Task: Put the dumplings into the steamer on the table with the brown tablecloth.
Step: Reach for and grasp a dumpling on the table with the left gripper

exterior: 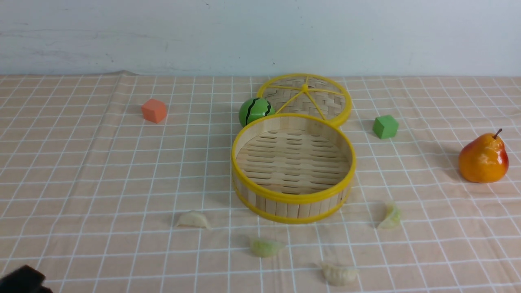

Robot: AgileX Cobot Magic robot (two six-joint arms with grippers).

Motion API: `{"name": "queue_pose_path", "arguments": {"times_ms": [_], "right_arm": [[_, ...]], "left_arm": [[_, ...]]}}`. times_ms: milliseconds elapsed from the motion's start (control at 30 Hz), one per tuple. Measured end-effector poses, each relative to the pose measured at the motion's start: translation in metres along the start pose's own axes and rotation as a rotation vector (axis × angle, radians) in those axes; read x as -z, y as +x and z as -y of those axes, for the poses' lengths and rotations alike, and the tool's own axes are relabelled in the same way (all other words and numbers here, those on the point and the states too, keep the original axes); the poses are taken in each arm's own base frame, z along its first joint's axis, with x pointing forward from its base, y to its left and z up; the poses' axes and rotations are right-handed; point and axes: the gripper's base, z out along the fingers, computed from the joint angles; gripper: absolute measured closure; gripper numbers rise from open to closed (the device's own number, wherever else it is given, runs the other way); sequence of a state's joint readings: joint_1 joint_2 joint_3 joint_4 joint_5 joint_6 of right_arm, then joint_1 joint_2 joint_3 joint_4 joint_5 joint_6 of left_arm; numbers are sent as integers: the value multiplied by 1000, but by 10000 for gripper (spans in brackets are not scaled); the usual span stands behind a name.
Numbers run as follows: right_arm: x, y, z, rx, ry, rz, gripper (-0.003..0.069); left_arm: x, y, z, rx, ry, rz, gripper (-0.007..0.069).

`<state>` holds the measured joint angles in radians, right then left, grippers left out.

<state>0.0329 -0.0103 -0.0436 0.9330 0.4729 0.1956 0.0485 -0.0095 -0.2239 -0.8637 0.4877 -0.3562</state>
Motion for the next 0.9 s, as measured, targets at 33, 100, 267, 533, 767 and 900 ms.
{"name": "queue_pose_path", "arguments": {"times_ms": [33, 100, 267, 533, 767, 900], "right_arm": [[3, -2, -9, 78, -20, -9, 434], [6, -6, -25, 201, -38, -33, 482], [-2, -22, -55, 439, 47, -171, 650], [-45, -62, -95, 816, 235, -607, 679], [-80, -52, -101, 906, 229, -973, 675], [-80, -47, -107, 986, 263, -1060, 675]], "left_arm": [[5, -4, 15, -141, 27, 6, 421], [7, -11, 37, -346, 21, -13, 489], [-14, -31, 61, -560, -161, -169, 638], [-53, -52, 59, -749, -471, -494, 638], [-97, -43, 44, -866, -646, -882, 638], [-124, -28, 43, -904, -668, -1008, 638]]}}
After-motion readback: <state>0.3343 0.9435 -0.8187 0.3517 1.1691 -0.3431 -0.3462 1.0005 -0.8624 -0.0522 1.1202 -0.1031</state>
